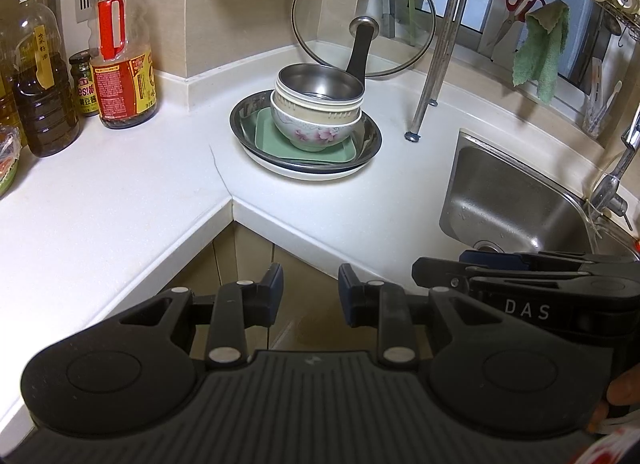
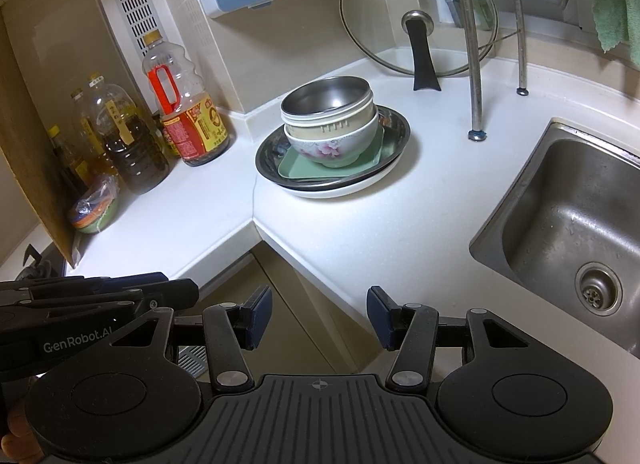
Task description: Organize plates and bowls
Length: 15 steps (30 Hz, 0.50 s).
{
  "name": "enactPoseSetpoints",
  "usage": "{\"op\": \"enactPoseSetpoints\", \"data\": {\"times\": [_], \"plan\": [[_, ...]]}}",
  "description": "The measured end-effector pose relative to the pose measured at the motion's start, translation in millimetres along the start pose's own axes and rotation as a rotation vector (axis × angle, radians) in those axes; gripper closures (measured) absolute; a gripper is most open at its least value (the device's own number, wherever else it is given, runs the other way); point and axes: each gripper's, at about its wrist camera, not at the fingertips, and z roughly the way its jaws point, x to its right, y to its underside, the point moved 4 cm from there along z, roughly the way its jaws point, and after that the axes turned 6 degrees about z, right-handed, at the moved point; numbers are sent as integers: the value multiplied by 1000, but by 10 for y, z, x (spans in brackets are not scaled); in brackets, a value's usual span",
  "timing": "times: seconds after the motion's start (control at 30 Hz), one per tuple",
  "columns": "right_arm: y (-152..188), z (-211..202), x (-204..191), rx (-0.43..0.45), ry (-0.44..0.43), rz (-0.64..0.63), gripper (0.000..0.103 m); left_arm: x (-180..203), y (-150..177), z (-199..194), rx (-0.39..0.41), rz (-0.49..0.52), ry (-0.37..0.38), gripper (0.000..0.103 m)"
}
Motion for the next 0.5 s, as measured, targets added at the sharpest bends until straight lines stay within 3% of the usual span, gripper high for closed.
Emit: {"op": "enactPoseSetpoints", "data": {"times": [0.5], "plan": [[-1,3,3,-1,-2,0,50,8,-1,7,-1,-2,-1,77]]}}
